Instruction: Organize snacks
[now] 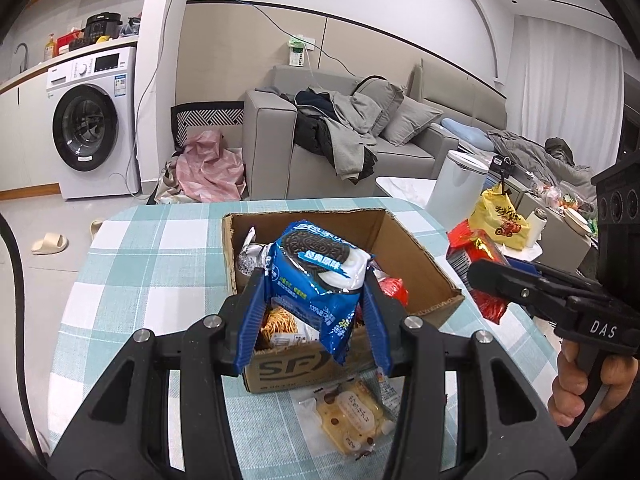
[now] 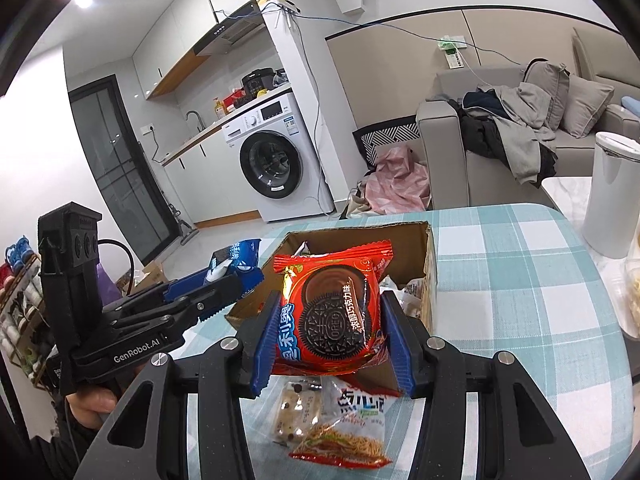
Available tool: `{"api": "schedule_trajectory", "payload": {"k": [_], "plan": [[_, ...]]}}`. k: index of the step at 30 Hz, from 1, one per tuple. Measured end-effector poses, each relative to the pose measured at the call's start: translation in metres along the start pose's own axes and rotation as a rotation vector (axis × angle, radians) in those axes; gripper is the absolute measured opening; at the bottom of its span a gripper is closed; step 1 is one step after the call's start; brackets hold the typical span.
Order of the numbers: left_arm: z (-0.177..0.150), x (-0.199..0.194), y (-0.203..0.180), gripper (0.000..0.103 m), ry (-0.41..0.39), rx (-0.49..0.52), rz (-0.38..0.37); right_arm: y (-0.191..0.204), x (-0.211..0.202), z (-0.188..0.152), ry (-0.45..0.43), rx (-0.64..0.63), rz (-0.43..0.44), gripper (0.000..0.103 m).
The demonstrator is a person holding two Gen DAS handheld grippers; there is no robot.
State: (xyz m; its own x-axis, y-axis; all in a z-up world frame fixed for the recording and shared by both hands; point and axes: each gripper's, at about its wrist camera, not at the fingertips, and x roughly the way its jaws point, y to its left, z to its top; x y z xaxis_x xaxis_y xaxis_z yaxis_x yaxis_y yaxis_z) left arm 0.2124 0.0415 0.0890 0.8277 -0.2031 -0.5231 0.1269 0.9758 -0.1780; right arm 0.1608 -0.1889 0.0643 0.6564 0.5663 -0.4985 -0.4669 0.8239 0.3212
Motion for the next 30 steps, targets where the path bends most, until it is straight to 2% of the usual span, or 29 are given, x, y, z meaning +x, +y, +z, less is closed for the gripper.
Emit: {"api": "schedule_trajectory", "payload": {"k": [18,30], "plan": [[0.011,0.052,0.007,0.043,0.030,-0.011,0.009,-0.025,0.038,0.014,0.032,0.070,0.004,0.049],[0.002,0.082,0.009,0.043,0.065,0.034,0.047,-0.032,0.073,0.017,0.079,0.079,0.005,0.049]]}}
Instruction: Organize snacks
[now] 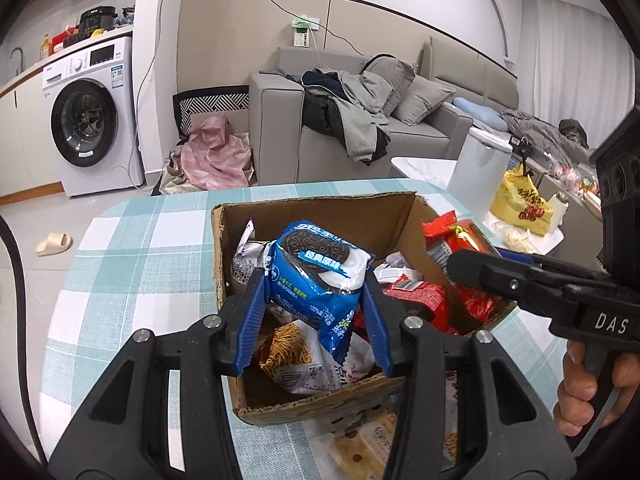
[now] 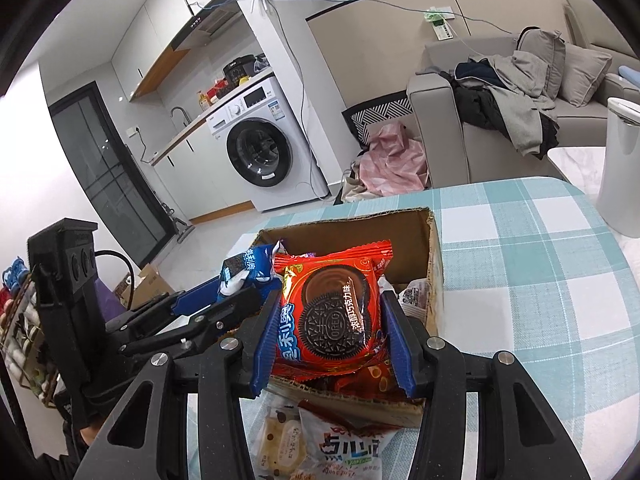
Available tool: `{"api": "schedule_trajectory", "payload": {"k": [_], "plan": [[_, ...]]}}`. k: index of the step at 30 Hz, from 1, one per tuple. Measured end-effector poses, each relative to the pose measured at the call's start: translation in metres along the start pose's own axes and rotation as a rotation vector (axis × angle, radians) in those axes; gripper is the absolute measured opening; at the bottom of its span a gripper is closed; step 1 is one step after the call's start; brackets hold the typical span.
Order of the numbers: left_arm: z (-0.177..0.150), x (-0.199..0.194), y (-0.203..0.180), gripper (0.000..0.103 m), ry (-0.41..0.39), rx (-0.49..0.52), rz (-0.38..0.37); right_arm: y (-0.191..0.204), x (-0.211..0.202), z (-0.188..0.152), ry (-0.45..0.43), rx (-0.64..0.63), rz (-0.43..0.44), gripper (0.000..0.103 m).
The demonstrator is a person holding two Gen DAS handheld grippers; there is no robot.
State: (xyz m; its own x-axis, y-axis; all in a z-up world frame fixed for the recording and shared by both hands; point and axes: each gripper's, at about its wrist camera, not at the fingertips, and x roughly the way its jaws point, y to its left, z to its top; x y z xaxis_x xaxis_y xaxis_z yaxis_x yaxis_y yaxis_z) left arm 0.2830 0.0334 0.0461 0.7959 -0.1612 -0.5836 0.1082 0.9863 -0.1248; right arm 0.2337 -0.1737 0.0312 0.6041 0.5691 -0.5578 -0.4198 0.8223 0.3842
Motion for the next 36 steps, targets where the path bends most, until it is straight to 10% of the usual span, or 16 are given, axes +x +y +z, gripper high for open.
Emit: {"api": "schedule_trajectory", "payload": {"k": [14,25,36], "plan": [[-0.002,0.016,0.008,0.044,0.016,-0.011,0.015,-0.002,0.017,0.005,0.000,-0.004,-0.032,0.056],[-0.002,-0.022,0.011,0.086,-0.007,-0.046,0.003,-0.009,-0.009,-0.001,-0.006,0.001,-0.060,0.101],[-0.027,-0.067,0.006,0.102,-0.039,-0.051,0.019,-0.011,-0.035,-0.029,0.026,-0.013,-0.083,0.103]]}}
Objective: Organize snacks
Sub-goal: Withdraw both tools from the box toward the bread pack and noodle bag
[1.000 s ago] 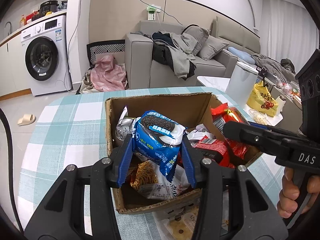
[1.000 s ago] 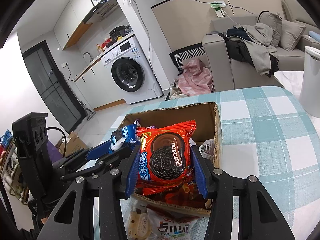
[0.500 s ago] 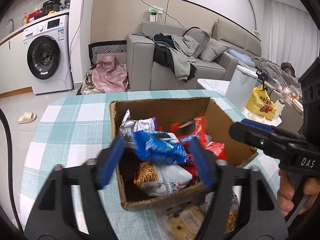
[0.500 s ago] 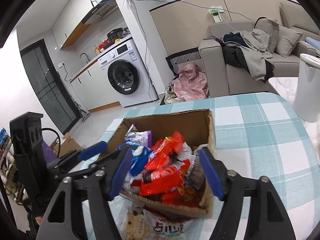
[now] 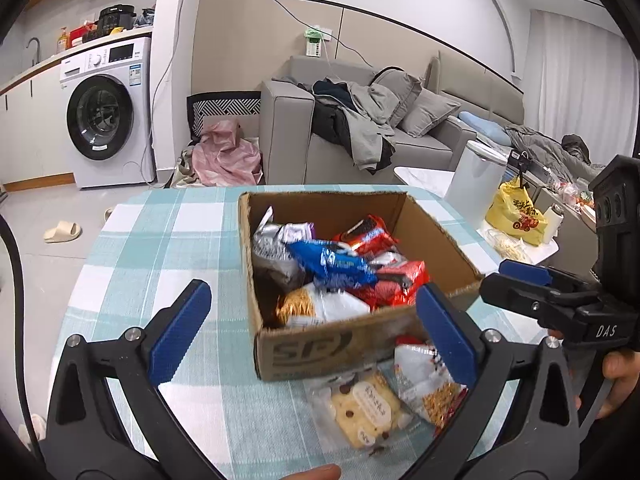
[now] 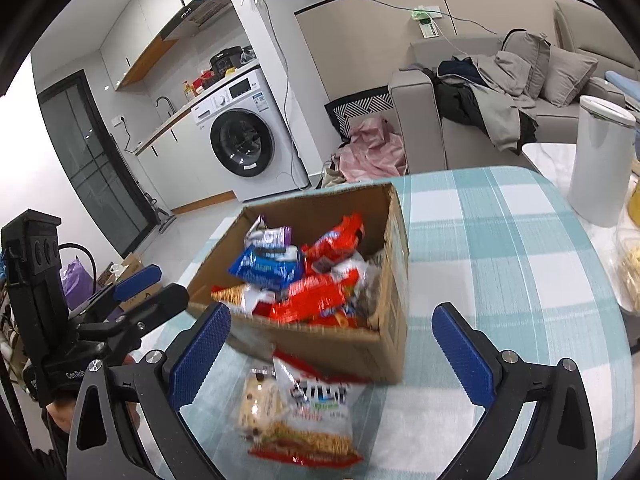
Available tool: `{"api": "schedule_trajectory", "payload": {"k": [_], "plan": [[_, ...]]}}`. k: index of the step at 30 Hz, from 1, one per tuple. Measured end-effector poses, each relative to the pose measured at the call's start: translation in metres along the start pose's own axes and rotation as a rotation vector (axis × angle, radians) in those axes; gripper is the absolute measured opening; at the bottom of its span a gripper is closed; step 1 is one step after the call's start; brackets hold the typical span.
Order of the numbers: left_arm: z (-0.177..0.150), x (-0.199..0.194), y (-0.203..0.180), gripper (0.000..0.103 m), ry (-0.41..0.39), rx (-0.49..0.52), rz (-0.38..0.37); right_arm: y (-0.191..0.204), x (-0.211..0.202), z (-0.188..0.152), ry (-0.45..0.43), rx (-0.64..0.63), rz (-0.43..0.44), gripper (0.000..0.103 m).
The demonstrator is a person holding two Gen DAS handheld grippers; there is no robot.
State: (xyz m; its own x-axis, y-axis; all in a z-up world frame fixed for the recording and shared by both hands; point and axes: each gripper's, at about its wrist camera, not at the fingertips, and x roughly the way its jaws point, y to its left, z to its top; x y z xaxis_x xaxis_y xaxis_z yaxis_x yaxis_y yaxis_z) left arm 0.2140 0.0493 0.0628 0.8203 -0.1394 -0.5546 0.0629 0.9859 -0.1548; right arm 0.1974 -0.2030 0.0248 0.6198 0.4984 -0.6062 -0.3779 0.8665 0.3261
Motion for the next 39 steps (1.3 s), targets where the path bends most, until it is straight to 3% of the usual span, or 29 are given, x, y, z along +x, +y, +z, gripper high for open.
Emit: {"api": "schedule_trajectory", "payload": {"k": [7,18,27,39], "plan": [[-0.031,-0.016,-0.004,0.102,0.016,0.023,0.053,0.002,-0.010,-0.023,0.025,-0.008,-0.012,0.103],[-0.069,-0.023,0.000,0.102,0.036,0.010,0.052,0.004,-0.011,-0.051,0.041,-0.001,-0.001,0.103],[-0.087,-0.011,0.007,0.102,0.052,-0.018,0.061,0.006,0.010,-0.059,0.092,-0.019,-0.006,0.103],[-0.100,0.007,0.001,0.102,0.113,0.038,0.063,0.008,0.041,-0.075,0.182,-0.006,0.016,0.103]]}}
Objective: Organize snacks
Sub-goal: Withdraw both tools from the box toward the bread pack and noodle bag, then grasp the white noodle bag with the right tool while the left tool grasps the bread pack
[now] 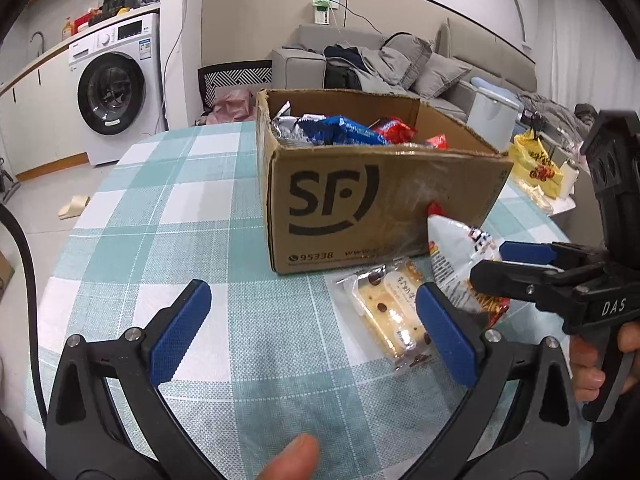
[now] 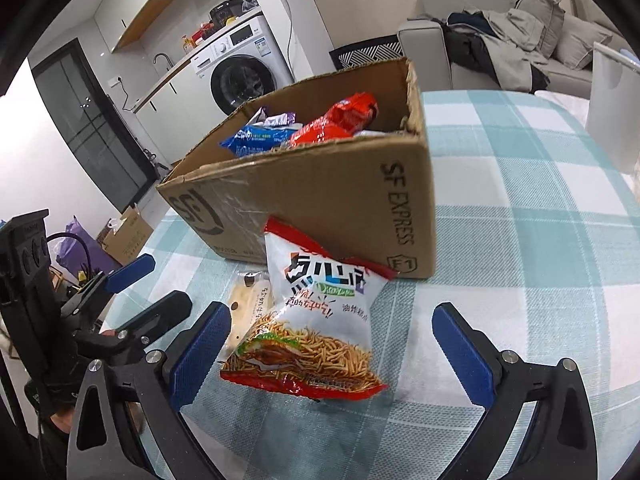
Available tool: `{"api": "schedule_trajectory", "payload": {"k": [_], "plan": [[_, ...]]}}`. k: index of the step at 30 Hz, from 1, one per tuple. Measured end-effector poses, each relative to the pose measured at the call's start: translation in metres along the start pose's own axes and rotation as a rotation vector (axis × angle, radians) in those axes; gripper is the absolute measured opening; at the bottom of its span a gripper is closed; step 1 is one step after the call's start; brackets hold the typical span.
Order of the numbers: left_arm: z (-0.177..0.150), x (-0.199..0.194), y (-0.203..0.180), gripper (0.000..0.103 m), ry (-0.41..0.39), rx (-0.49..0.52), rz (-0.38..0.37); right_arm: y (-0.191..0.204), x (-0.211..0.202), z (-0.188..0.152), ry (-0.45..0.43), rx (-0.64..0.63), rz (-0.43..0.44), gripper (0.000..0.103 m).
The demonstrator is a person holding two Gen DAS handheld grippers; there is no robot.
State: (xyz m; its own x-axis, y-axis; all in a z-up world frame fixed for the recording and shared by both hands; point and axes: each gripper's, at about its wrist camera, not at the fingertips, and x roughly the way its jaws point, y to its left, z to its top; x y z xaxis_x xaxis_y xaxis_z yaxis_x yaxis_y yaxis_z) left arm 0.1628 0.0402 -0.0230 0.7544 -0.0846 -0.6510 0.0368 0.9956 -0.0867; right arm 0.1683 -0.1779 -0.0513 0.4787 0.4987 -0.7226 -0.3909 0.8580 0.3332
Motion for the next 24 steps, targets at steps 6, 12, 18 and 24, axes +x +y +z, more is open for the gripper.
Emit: {"api": "schedule_trajectory", "payload": {"k": [6,12,18,24], "plan": [[-0.002,0.007,-0.005,0.102,0.021,0.031,-0.001,-0.008,0.010,0.000,0.025,0.040,0.037,0.102],[-0.003,0.012,-0.001,0.102,0.034,0.015,-0.013,-0.009,0.013,0.000,0.024,0.054,0.063,0.095],[-0.003,0.016,0.004,0.102,0.048,-0.004,-0.021,-0.007,0.017,-0.002,0.046,0.062,0.101,0.082],[-0.003,0.017,0.008,0.102,0.053,-0.014,-0.026,-0.006,0.015,-0.003,0.047,0.055,0.133,0.066]]}}
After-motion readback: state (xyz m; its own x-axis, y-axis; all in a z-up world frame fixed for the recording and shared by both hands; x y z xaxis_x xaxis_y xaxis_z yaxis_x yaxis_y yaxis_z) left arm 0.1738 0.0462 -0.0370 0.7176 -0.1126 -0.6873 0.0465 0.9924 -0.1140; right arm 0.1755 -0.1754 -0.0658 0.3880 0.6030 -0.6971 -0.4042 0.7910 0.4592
